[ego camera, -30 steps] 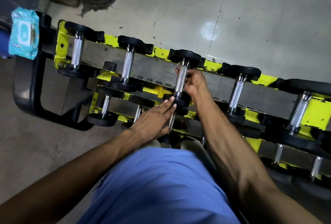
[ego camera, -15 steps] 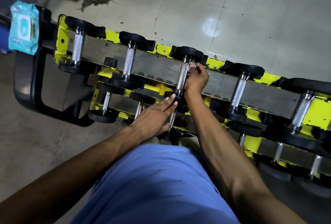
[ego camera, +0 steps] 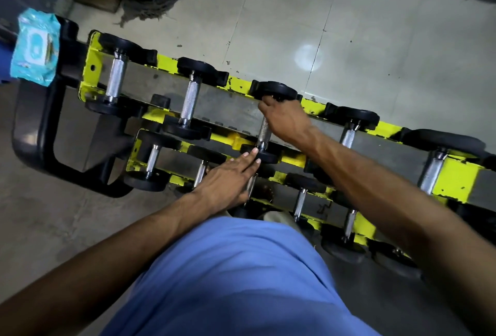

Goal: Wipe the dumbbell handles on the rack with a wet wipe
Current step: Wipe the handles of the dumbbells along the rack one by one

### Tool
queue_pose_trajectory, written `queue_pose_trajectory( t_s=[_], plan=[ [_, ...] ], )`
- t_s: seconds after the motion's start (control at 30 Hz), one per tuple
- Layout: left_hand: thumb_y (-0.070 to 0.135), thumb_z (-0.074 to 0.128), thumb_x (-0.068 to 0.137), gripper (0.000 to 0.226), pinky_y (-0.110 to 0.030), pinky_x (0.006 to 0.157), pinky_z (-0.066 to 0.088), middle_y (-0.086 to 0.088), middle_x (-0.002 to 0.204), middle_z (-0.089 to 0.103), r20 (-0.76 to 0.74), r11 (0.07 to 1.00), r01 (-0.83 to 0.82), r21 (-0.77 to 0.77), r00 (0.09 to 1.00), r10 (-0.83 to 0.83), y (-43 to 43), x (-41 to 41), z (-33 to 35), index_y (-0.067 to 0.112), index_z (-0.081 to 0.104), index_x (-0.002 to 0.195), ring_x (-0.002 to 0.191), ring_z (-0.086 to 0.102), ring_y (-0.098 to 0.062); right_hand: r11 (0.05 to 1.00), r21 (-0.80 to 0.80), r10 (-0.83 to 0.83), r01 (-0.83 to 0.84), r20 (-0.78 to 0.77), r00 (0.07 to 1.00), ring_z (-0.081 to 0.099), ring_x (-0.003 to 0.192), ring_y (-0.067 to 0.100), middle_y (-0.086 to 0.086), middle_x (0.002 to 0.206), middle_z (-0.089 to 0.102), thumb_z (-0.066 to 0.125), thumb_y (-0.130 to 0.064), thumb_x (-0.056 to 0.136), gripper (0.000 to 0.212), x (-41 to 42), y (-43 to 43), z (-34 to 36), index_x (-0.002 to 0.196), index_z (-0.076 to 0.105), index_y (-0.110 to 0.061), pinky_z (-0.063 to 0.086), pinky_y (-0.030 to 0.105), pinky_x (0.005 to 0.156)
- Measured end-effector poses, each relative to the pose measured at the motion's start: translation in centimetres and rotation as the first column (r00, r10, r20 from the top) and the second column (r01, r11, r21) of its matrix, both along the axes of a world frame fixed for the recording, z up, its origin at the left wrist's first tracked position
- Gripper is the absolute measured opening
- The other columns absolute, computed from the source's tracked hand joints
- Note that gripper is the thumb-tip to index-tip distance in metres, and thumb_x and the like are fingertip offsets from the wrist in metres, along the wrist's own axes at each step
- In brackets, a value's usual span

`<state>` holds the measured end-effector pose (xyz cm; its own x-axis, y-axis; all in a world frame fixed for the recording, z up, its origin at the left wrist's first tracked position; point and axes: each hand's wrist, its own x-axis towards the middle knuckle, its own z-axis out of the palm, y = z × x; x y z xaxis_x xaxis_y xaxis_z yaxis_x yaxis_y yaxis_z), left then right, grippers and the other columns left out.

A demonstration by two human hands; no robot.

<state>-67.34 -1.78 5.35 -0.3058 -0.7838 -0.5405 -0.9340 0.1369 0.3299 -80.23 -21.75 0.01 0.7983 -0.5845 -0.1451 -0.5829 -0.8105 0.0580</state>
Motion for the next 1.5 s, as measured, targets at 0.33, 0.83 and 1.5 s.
queue_pose_trajectory(
  t_s=[0.33, 0.83, 1.5],
  plan=[
    [0.032, 0.059, 0.098, 0.087, -0.037, 0.128, 0.013, -0.006, 0.175, -0.01, 0.019, 0.995, -0.087, -0.046, 0.996, 0.088, 0.0, -2.7, 0.3, 0.013, 0.012, 0.168, 0.16, 0.012, -0.026, 0.966, 0.237, 0.085, 0.106, -0.675, 0.732, 0.068, 0.096, 0.025, 0.001, 0.104, 0.066, 0.058, -0.017, 0.09, 0.015, 8.3, 0.3, 3.6, 0.102, 0.068, -0.015, 0.056, 0.035, 0.064],
    [0.031, 0.067, 0.091, 0.081, -0.04, 0.128, 0.025, -0.014, 0.174, 0.014, -0.021, 0.993, -0.112, -0.047, 0.994, 0.111, 0.3, -1.3, 0.0, 0.01, 0.033, 0.162, 0.16, 0.018, -0.026, 0.888, 0.444, 0.341, -0.116, -0.469, 0.814, 0.056, 0.066, 0.02, 0.005, 0.111, 0.071, 0.05, -0.017, 0.099, 0.025, 5.1, 1.1, 4.2, 0.116, 0.068, -0.018, 0.047, 0.028, 0.063],
    [0.03, 0.062, 0.096, 0.087, -0.042, 0.129, 0.023, -0.009, 0.175, -0.008, -0.032, 0.998, -0.058, -0.038, 0.998, 0.057, 0.6, -0.4, 0.2, 0.011, 0.016, 0.167, 0.162, 0.01, -0.024, 0.901, 0.384, -0.344, 0.203, 0.344, 0.874, 0.063, 0.087, 0.021, -0.003, 0.105, 0.059, 0.066, -0.027, 0.09, 0.014, -3.0, 7.3, -0.2, 0.103, 0.064, -0.026, 0.045, 0.029, 0.062]
  ],
)
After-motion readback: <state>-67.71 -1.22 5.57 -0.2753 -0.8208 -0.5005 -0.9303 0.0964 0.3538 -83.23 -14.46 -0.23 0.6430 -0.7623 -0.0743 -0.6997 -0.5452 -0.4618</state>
